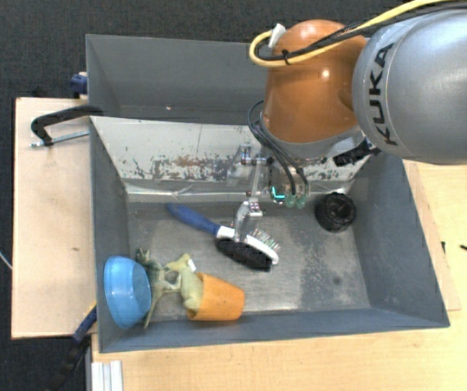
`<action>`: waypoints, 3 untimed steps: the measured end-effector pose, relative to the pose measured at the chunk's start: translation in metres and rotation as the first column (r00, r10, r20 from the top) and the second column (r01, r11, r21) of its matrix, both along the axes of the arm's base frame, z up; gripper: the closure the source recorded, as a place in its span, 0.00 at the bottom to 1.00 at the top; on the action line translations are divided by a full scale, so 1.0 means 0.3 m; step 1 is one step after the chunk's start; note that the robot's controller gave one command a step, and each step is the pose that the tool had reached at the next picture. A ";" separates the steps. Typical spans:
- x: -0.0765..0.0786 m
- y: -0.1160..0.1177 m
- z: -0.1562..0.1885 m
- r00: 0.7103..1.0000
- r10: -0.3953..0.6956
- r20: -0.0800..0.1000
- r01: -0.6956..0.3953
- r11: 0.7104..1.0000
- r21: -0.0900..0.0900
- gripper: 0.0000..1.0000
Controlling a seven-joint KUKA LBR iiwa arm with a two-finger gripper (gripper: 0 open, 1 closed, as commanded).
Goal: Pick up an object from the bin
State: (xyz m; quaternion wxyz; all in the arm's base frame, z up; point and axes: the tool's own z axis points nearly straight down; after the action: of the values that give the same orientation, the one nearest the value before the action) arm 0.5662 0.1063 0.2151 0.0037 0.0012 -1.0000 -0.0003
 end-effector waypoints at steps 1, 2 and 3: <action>0.009 -0.056 -0.480 0.997 -0.070 0.012 0.070 0.998 0.003 0.00; -0.012 0.006 -0.375 0.993 -0.114 0.015 0.114 0.994 0.004 0.00; -0.011 -0.015 -0.381 0.944 -0.330 0.012 0.330 0.944 0.003 0.00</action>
Offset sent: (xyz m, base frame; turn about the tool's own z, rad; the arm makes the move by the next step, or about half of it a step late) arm 0.0006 -0.0184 -0.1451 0.0709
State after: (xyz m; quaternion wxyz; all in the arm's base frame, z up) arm 0.5629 0.1019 0.1008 -0.0024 -0.1662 -0.9861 -0.0015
